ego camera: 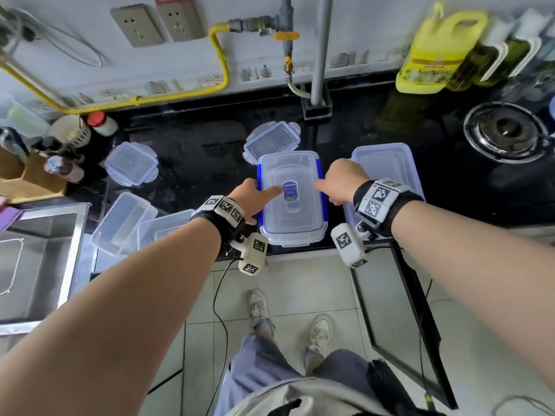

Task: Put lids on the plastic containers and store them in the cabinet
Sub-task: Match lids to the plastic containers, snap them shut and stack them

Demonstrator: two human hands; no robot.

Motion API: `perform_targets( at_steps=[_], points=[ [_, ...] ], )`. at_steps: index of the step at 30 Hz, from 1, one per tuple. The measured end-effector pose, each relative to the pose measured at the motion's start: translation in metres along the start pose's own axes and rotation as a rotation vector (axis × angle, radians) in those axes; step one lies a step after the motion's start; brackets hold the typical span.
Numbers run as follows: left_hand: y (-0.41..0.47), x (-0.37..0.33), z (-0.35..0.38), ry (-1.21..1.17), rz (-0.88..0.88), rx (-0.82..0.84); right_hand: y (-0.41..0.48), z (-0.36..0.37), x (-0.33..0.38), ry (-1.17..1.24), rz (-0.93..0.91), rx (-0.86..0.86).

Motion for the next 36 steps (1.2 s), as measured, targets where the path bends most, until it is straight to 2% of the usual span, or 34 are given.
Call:
perform_targets(
  at_steps=[7, 15, 18, 23, 30, 34, 36],
  points=[
    [-0.002, -0.010, 0.040, -0.008, -0.045, 0.034, -0.007, -0.047, -0.023, 0.097, -0.041, -0.239],
    [-0.002, -0.029, 0.060, 0.005, -0.039, 0.056, -0.005, -0.056, -0.015, 0.094, -0.096, -0.255],
    [0.006, -0.014, 0.029, 0.015, -0.040, -0.002, 0.003, -0.039, 0.023, 0.068, -0.191, -0.155],
    [0.013, 0.052, -0.066, -0.056, -0.044, -0.198, 0.018, 0.024, 0.107, 0.136, -0.278, 0.084],
    [-0.008, 0.176, -0.190, 0.025, -0.285, -0.434, 0.019, 0.144, 0.207, 0.105, -0.316, 0.402],
    [0.000, 0.230, -0.202, 0.098, -0.473, -0.303, 0.033, 0.198, 0.241, -0.014, -0.346, 0.473],
    [0.013, 0.240, -0.197, 0.047, -0.456, -0.261, 0.045, 0.215, 0.251, -0.127, -0.385, 0.473]
  ],
)
Point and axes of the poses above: each hand's wrist, its own y-axis towards the middle knuckle, its own z-axis out of the palm, x = y × z, the point moved 8 cm from there along y, towards the middle knuckle, and after that the axes turned 10 degrees about -z, right-handed, at the moved point
